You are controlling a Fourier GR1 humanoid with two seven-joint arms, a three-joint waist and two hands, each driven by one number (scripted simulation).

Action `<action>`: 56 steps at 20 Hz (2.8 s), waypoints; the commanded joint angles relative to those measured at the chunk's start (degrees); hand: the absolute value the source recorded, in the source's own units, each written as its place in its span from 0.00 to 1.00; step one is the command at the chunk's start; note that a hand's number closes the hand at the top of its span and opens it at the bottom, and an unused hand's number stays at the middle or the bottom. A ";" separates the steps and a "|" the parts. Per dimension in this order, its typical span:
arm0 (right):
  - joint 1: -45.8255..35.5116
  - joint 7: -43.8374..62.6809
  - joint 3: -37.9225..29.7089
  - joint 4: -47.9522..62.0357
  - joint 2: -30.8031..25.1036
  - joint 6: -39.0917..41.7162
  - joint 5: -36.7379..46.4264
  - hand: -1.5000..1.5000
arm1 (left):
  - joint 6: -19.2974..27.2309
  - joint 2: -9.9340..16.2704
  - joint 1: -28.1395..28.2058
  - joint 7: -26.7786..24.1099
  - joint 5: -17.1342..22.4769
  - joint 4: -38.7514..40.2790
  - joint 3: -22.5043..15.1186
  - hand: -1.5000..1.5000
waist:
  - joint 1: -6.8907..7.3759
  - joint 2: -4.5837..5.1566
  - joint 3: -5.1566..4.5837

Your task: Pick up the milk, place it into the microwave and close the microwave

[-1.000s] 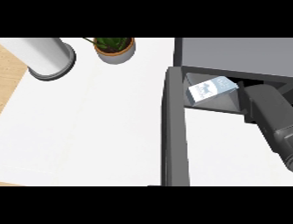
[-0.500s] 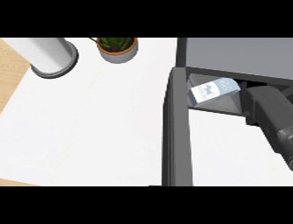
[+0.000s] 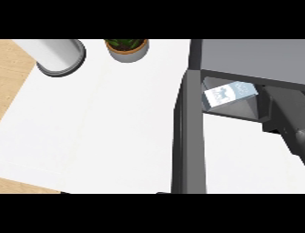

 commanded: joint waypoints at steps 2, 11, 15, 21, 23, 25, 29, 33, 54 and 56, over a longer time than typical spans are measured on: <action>-2.22 1.67 1.71 -0.13 -2.77 1.02 1.84 1.00 | 0.11 0.99 -1.54 -0.39 -1.19 1.08 1.02 0.00 | 1.04 1.11 0.35; -1.85 1.83 1.32 -0.92 -3.79 1.13 1.24 1.00 | 0.13 1.58 -2.86 0.26 -3.07 0.76 -0.07 0.00 | 1.61 1.79 0.51; -4.24 0.29 -0.45 -3.16 -0.83 5.09 -1.02 0.00 | 0.08 1.55 -2.99 0.64 -4.00 0.97 -0.58 0.00 | 1.97 0.97 0.61; -6.08 5.48 4.48 -0.32 1.90 5.40 3.60 0.00 | -0.96 2.44 -4.94 0.37 -4.61 2.58 -1.32 0.00 | 3.90 1.08 0.07; -7.32 6.73 5.03 -0.46 2.64 4.17 4.06 0.00 | -0.87 2.28 -5.52 0.49 -4.97 3.40 -1.96 0.00 | 3.54 0.79 0.01; -7.84 7.95 5.12 -0.23 4.81 1.57 4.03 0.00 | -0.64 2.29 -6.27 0.62 -6.23 3.86 -2.35 0.00 | 3.05 0.62 0.01; -8.40 8.72 4.87 -0.40 7.18 -0.99 3.55 0.00 | -1.71 1.98 -5.34 1.22 -5.67 4.37 -3.67 0.00 | 3.65 0.23 0.03; -9.89 8.12 5.03 -1.35 8.88 -1.41 3.44 0.00 | -1.24 2.46 -6.93 1.27 -7.39 5.42 -3.72 0.00 | 2.49 0.05 0.05; -5.11 3.35 2.78 -0.80 4.37 4.36 1.19 0.00 | -7.65 -5.33 -3.14 -1.07 -14.38 6.01 -10.82 0.00 | -4.53 -2.11 0.03; -7.05 5.49 2.59 -0.88 5.33 6.26 0.90 0.00 | -9.13 -6.96 -2.44 -0.95 -14.75 5.71 -13.71 0.00 | -4.84 -2.46 0.01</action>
